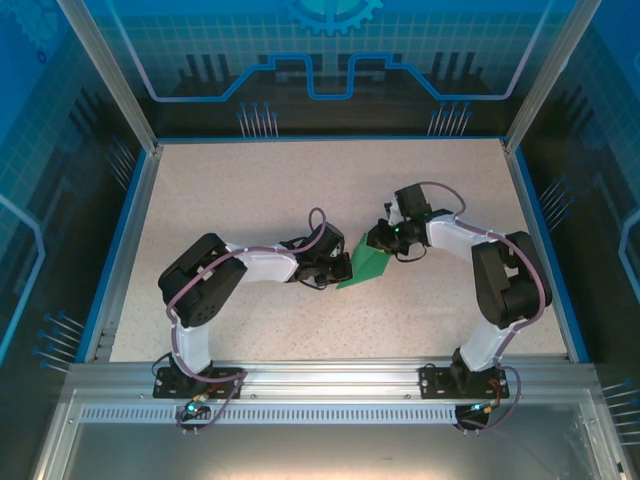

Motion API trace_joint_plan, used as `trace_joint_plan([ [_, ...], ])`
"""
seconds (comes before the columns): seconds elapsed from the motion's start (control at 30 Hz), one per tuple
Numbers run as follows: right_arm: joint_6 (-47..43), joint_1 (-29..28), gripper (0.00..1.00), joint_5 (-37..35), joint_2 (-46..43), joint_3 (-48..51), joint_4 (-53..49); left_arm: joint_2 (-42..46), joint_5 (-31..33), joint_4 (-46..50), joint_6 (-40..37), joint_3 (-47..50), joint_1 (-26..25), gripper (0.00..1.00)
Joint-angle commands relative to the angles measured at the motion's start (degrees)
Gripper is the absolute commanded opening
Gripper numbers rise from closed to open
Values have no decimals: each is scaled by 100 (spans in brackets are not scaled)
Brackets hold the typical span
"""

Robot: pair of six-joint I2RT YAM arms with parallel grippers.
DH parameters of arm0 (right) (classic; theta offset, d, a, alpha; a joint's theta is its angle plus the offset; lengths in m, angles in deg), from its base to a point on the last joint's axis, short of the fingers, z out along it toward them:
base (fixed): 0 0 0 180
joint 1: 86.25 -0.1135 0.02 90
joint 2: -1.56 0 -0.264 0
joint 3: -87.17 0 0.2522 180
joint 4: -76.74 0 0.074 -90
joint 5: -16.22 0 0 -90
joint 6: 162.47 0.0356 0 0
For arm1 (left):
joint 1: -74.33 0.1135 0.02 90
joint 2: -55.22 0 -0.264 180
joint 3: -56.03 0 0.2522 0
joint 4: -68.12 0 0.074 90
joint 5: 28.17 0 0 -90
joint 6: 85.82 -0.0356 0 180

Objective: Fold a paper plane with a square sheet of paper (pick it up from the middle)
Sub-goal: Fourth fold the wing at the center of the table.

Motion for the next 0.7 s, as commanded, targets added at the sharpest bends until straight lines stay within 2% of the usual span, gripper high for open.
trace_joint_plan([
  [0.0,-132,-244,16,111,20,60,-34,-236,228,479,66,-40,-36,0],
  [0.3,-199,-592,11,343,189,185,1,-303,247,488,106,-58,-47,0],
  [0.67,-354,-630,8,484,555,408,177,-316,268,497,123,-18,-48,0],
])
